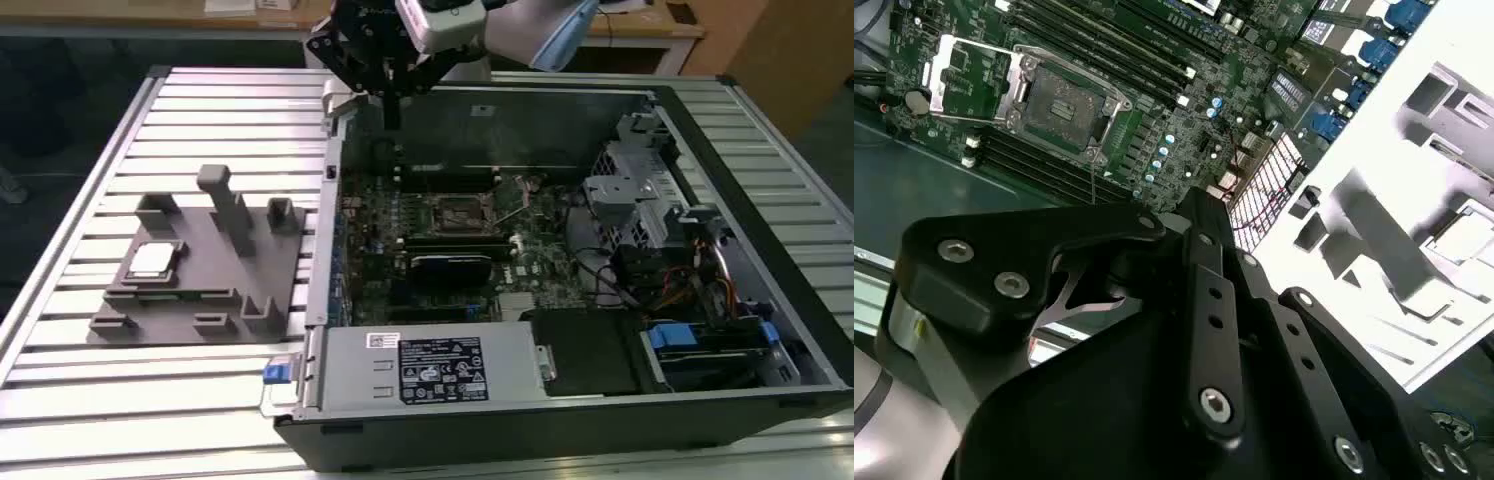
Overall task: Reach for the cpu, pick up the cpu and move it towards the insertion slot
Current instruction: 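Reach for the cpu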
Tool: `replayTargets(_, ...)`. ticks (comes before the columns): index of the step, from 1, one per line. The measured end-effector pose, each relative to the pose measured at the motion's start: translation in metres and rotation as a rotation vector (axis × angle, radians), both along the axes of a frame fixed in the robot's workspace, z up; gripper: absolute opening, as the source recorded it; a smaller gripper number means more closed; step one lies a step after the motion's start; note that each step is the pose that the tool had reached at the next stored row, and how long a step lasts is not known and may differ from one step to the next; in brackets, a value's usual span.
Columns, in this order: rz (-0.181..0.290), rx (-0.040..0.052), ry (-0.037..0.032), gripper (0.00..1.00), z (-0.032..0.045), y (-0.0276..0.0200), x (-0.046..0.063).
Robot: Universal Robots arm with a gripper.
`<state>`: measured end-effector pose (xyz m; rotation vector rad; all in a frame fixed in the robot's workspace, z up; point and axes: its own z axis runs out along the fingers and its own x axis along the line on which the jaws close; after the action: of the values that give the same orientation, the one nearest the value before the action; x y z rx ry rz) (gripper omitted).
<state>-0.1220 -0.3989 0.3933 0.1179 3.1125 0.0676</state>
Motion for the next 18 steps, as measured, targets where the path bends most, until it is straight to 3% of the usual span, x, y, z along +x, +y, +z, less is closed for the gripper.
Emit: replayTargets(18, 0.0, 0.0, 0.0, 0.11, 0.0, -0.0007, -0.0093)
